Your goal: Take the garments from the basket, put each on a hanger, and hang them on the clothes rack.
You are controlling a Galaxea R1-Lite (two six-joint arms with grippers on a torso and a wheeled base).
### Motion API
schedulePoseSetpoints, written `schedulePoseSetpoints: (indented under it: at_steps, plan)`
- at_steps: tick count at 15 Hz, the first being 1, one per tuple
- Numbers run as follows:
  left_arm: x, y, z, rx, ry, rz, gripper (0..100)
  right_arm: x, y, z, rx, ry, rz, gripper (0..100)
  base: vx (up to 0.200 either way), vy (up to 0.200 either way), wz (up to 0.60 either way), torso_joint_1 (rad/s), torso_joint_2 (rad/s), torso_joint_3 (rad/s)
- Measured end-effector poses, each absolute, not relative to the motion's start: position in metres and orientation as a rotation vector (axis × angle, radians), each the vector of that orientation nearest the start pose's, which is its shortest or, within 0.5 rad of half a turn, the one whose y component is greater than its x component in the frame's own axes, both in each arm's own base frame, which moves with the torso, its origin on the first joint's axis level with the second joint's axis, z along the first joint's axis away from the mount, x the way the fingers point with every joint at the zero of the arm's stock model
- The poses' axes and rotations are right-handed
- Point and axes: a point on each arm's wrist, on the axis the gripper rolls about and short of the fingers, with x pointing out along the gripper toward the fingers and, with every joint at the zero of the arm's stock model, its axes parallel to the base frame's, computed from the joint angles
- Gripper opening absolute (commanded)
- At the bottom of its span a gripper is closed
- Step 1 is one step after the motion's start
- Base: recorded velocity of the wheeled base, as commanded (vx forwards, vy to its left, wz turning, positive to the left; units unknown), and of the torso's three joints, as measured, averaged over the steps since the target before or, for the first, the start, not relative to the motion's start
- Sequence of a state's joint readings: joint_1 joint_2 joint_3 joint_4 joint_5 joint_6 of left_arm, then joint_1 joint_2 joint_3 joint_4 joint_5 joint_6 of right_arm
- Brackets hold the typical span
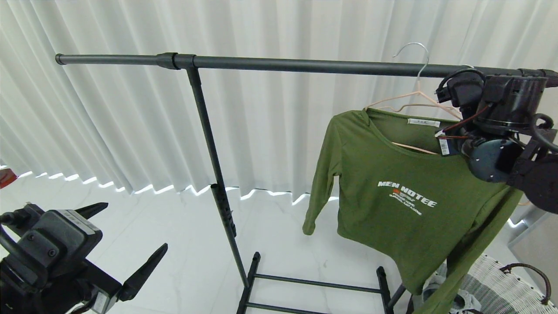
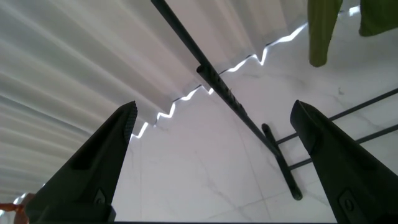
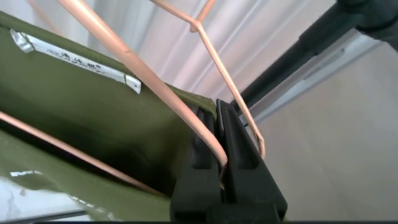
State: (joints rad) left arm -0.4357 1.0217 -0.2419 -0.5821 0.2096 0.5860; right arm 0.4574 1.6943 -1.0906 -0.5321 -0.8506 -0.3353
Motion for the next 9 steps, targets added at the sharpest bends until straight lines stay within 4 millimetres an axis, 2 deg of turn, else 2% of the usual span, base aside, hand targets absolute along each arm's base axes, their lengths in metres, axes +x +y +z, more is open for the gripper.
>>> schedulePoseSetpoints:
  at_steps: [4, 9]
  plan:
    - [0.111, -0.047, 0.167, 0.645, 0.117, -0.275, 100, 0.309, 0.128, 0.25, -0.363, 0.127, -0.405, 0, 0.0, 0.0, 0.0, 0.0, 0.0, 0.0]
    - [0.111, -0.047, 0.167, 0.644, 0.116, -0.275, 100, 0.318, 0.132, 0.241, -0.377, 0.146, -0.402, 0, 0.0, 0.0, 0.0, 0.0, 0.0, 0.0]
